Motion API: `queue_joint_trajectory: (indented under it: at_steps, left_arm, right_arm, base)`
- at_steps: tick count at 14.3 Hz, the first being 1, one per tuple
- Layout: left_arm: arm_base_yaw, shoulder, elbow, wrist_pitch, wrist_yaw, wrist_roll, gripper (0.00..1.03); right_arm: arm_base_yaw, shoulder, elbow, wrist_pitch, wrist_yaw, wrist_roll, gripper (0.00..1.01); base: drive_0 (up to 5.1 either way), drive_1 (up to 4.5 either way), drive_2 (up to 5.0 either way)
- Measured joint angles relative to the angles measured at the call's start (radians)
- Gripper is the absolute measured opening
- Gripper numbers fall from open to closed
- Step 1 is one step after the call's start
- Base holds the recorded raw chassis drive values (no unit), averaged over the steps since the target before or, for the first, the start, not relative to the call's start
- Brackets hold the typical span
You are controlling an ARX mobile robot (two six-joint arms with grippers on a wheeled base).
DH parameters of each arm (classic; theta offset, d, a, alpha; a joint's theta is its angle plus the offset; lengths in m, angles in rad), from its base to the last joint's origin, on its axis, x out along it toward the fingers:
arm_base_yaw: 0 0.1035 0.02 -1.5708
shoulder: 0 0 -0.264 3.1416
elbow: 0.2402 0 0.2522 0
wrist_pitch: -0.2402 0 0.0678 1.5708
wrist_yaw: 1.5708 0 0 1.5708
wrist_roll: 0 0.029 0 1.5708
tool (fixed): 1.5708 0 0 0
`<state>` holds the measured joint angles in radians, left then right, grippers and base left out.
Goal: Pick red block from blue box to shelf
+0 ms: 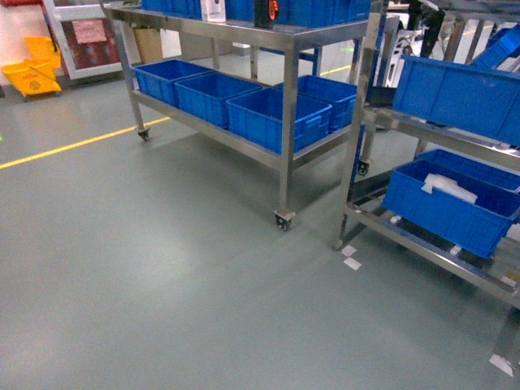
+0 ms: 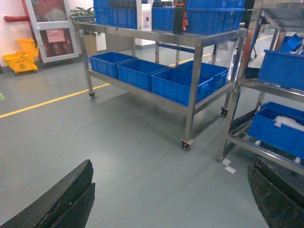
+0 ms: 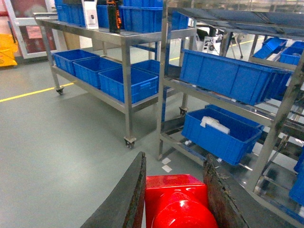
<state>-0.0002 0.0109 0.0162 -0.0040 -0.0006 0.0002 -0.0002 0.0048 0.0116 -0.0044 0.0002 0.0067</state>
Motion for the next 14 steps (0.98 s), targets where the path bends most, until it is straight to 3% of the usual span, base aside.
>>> queue_joint_trajectory:
  at_steps: [14]
  left_arm:
    - [0.000,0.000,0.000,0.000,0.000,0.000,0.98]
  right_arm:
    - [0.000,0.000,0.000,0.000,0.000,0.000,0.28]
  base:
    - [-1.4,-1.41,-1.4]
